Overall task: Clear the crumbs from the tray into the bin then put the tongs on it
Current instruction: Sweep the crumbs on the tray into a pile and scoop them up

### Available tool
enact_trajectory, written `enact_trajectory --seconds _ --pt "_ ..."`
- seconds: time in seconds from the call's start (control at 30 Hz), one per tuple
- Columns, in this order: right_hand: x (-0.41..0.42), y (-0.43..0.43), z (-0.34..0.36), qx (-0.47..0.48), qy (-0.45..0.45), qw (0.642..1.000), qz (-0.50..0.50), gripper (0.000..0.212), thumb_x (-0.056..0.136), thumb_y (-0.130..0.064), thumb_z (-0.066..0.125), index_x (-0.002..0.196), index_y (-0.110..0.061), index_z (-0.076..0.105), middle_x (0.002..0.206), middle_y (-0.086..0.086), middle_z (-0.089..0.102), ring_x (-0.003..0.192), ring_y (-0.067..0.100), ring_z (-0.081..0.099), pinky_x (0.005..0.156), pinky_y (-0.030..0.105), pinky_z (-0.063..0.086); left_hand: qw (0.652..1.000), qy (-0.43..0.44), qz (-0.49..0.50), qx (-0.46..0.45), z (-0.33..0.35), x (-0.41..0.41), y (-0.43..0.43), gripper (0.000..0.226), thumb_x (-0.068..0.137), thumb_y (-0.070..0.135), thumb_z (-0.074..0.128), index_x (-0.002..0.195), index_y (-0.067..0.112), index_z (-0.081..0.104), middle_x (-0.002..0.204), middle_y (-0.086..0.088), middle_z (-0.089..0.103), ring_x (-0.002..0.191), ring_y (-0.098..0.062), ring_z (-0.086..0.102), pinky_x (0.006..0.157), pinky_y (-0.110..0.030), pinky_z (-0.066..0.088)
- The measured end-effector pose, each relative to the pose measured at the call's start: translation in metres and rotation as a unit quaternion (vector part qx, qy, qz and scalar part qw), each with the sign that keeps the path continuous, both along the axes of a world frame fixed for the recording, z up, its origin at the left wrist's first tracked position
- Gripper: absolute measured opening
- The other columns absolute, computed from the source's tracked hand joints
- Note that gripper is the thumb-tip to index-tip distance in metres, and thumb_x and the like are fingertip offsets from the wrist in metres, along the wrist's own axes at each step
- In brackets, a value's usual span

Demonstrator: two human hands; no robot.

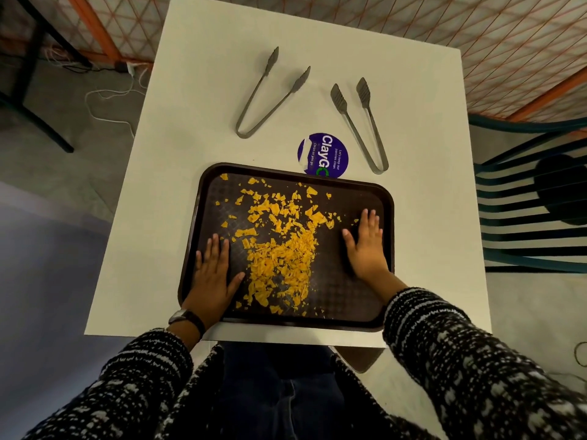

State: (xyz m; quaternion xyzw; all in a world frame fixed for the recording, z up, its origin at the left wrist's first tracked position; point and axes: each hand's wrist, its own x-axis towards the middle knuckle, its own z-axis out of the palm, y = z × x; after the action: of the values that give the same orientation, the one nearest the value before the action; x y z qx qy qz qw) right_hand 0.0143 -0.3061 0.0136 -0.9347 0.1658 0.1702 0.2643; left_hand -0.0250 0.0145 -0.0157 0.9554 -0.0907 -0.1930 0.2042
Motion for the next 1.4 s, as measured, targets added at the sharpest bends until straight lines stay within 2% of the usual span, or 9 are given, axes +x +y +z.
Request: enact_trajectory --seconds 0.13,0.33,0.5,0.63,0.77,0.9,1.13,1.23,1.4 --pt "-0.005 0.034 0.001 0.005 -0.001 0.997 0.072 0.071 0.098 -0.045 0.029 0.149 -0.012 -0.009 0.158 0.009 -0.014 0.144 0.021 -0.017 0.115 0.034 -0.012 1.000 0.001 0.004 0.001 0.002 0.001 -0.001 0.090 0.082 0.071 0.000 0.143 0.005 -0.004 0.153 -0.010 -0.010 0.141 -0.016 -0.014 0.108 -0.021 -0.028" --pt "-0.009 0.071 0.019 0.148 -0.026 0.983 0.109 0.069 0.098 -0.043 0.031 0.148 -0.020 -0.011 0.158 -0.001 -0.009 0.137 0.009 -0.016 0.117 0.035 -0.007 1.000 -0.006 0.010 0.003 -0.001 0.002 0.000 0.093 0.081 0.072 0.002 0.144 0.004 -0.001 0.154 -0.013 -0.005 0.142 -0.019 -0.009 0.112 -0.027 -0.023" --pt "-0.021 0.040 0.015 0.049 -0.031 0.995 0.080 0.063 0.099 -0.039 0.032 0.150 -0.014 0.005 0.159 0.006 -0.003 0.146 0.019 -0.009 0.119 0.038 -0.005 0.988 0.001 0.100 -0.120 0.023 0.007 -0.016 0.091 0.078 0.068 0.019 0.146 0.011 -0.004 0.148 0.005 -0.016 0.136 -0.007 -0.019 0.114 -0.033 -0.011" --pt "-0.046 0.019 0.007 -0.015 0.037 0.997 0.060 0.060 0.099 -0.038 0.031 0.149 -0.011 0.013 0.159 0.011 -0.005 0.146 0.025 -0.010 0.118 0.039 -0.006 0.982 0.007 0.142 -0.126 0.029 0.029 -0.029 0.074 0.095 0.041 0.036 0.146 0.010 -0.006 0.156 -0.006 -0.013 0.136 -0.010 -0.019 0.116 -0.037 -0.010" --pt "-0.051 0.016 0.006 0.000 0.080 0.994 0.081 0.065 0.098 -0.043 0.028 0.150 -0.014 0.001 0.157 0.008 -0.017 0.144 0.022 -0.018 0.116 0.039 -0.009 0.979 0.013 0.169 -0.111 0.025 0.050 -0.046 0.073 0.096 0.038 0.037 0.145 0.008 -0.007 0.156 -0.012 -0.010 0.142 -0.019 -0.015 0.116 -0.037 -0.011" --pt "-0.051 0.017 0.006 -0.013 0.110 0.989 0.098 0.070 0.097 -0.048 0.027 0.149 -0.017 -0.009 0.155 0.009 -0.024 0.143 0.023 -0.023 0.116 0.041 -0.011 0.983 0.039 0.146 -0.107 0.027 0.041 -0.069 0.073 0.095 0.041 0.033 0.145 0.011 -0.011 0.153 -0.006 -0.018 0.138 -0.018 -0.022 0.115 -0.037 -0.012" --pt "-0.054 0.018 0.001 -0.053 0.105 0.987 0.114 0.075 0.096 -0.051 0.027 0.148 -0.015 -0.012 0.155 0.011 -0.024 0.142 0.023 -0.024 0.115 0.041 -0.011 0.970 0.081 0.049 -0.226 0.043 0.016 -0.086 0.069 0.095 0.041 0.032 0.142 0.029 -0.016 0.152 0.007 -0.018 0.138 -0.016 -0.017 0.112 -0.038 -0.003" --pt "-0.055 0.018 0.000 -0.063 0.103 0.986 0.117 0.076 0.095 -0.053 0.027 0.148 -0.015 -0.013 0.155 0.010 -0.024 0.135 0.016 -0.029 0.115 0.040 -0.012 0.968 0.061 0.114 -0.217 0.048 0.039 -0.071 0.070 0.094 0.041 0.035 0.146 0.025 -0.011 0.156 0.004 -0.014 0.132 -0.014 -0.016 0.106 -0.037 0.004" --pt "-0.054 0.018 0.004 -0.059 0.112 0.984 0.123 0.076 0.095 -0.054 0.026 0.147 -0.017 -0.016 0.154 0.009 -0.027 0.133 0.015 -0.031 0.114 0.038 -0.014 0.986 0.013 0.125 -0.106 0.033 0.097 -0.034 0.072 0.095 0.039 0.036 0.146 0.012 -0.008 0.156 -0.009 -0.012 0.143 -0.024 -0.012 0.116 -0.039 -0.004"
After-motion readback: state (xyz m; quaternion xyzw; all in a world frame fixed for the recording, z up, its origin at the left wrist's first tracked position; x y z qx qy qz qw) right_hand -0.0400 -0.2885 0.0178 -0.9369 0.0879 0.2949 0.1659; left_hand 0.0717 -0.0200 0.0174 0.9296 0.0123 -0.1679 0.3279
